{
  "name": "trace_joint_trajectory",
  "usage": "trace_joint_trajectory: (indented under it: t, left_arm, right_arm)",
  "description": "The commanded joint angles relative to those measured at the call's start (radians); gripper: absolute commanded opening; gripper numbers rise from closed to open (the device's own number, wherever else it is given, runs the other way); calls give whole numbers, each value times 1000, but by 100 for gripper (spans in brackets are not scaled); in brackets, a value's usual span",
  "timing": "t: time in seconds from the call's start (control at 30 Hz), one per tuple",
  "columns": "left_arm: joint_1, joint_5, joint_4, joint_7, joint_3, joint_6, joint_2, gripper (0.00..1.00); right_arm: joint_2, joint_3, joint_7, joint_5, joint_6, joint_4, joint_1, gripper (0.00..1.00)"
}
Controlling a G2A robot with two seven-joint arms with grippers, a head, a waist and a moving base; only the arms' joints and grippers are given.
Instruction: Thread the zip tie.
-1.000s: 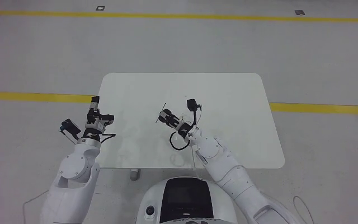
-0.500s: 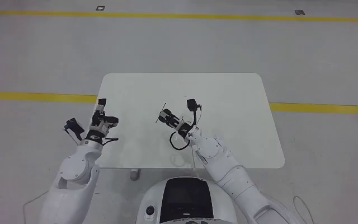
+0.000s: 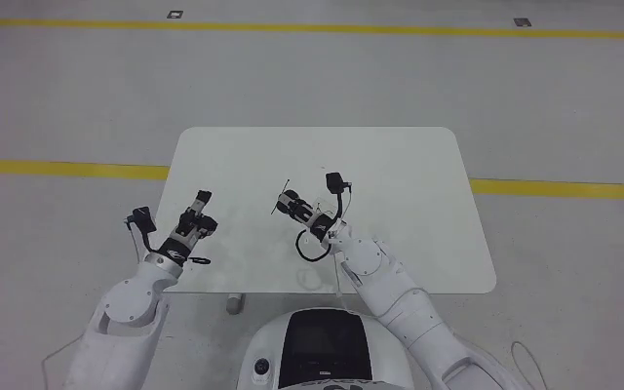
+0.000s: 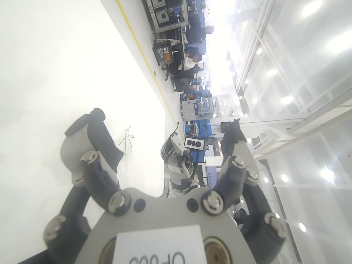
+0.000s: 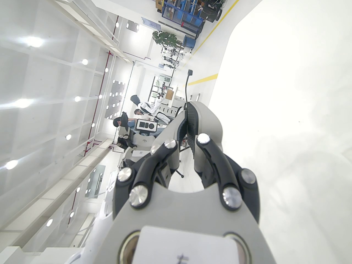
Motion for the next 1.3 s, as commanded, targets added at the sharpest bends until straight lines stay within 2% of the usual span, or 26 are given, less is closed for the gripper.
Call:
trace_joint_trajectory:
  t: [0.0,0.07,0.17,0.23,0.47,0.53,0.63,0.73,0.77,1.03,1.17,1.27]
  left_arm:
    - [-7,-6,17,-79,13,-23,3,100]
    - [-18,-25,40,-168,18,-42,7,100]
    - [-33,-26,63,-256,33,-77,11,100]
    - [-37,-13,75,-247,29,-95,12,100]
    - [-40,-8,78,-231,34,-91,11,100]
    - [-50,-6,92,-243,52,-90,11,100]
    - [-69,-83,123,-312,72,-99,10,100]
    - [-89,-117,147,-357,89,-113,11,100]
    - [-95,-120,149,-358,90,-130,11,100]
    - [-96,-121,151,-351,93,-125,10,100]
    - [-115,-142,174,-348,119,-128,8,100]
    - [-133,-174,192,-356,144,-134,5,100]
  right_arm:
    - [1,1,14,19,3,-2,-3,0]
    - [-1,-3,18,38,5,7,1,0]
    - [-9,-14,41,117,-2,36,9,0]
    - [-11,-19,37,120,-2,55,23,0]
    - [-11,-17,30,123,0,50,19,0]
    - [-9,-15,8,114,4,34,8,0]
    - [-11,-21,-25,118,-2,19,-8,0]
    - [-15,-32,-46,136,-2,21,-16,0]
    - [-16,-37,-47,136,-2,27,-13,0]
    - [-17,-41,-51,129,-1,33,-11,0]
    - [-15,-49,-54,118,6,2,-33,0]
    - [-19,-60,-66,129,-2,9,-39,0]
